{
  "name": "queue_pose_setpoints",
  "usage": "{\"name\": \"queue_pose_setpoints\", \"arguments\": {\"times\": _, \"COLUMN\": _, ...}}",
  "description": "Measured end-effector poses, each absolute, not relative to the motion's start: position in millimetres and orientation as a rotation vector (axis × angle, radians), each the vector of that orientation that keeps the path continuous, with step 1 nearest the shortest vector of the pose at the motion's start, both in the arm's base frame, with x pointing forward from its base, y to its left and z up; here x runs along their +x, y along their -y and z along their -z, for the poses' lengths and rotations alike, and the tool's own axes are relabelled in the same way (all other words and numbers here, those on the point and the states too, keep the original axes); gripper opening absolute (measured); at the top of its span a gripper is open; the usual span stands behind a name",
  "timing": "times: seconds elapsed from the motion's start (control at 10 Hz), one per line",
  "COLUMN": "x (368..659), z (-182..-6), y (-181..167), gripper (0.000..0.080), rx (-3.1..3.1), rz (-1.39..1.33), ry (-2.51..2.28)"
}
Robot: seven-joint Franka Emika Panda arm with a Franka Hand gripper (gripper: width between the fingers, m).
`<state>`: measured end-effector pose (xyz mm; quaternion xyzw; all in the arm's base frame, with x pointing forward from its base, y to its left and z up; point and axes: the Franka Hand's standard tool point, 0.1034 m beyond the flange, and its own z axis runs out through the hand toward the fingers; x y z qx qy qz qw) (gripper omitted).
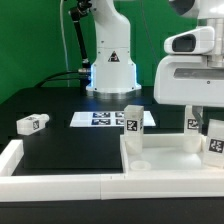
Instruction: Assemble square table
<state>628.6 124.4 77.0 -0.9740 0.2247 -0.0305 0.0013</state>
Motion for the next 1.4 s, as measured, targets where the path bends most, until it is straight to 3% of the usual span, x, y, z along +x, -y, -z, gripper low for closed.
{"name": "queue_pose_setpoints", "arguments": {"times": 0.4, "x": 628, "z": -75.4, "y": -122, "gripper": 0.0295, "rx": -2.836, "rz": 0.077, "ry": -1.290}}
{"name": "queue_pose_setpoints", "arguments": {"times": 0.8, "x": 629, "z": -73.3, "y": -128, "gripper": 0.0294, "rx": -2.132, "rz": -0.023, "ry": -2.135}}
{"name": "queue_pose_setpoints", "arguments": {"times": 1.1, "x": 628, "z": -72.6, "y": -126, "gripper": 0.0294, "rx": -1.964, "rz": -0.013, "ry": -2.252}}
{"name": "queue_pose_setpoints", "arguments": {"times": 1.2, "x": 628, "z": -72.2, "y": -127, "gripper": 0.0377, "rx": -2.055, "rz": -0.001, "ry": -2.173}}
{"name": "queue_pose_setpoints", "arguments": {"times": 1.3, "x": 628, "z": -74.3, "y": -128, "gripper": 0.0377, "rx": -2.241, "rz": 0.031, "ry": -1.994}}
{"name": "queue_pose_setpoints", "arguments": {"times": 1.4, "x": 631, "z": -78.3, "y": -133, "gripper": 0.0566, "rx": -2.402, "rz": 0.064, "ry": -1.802}}
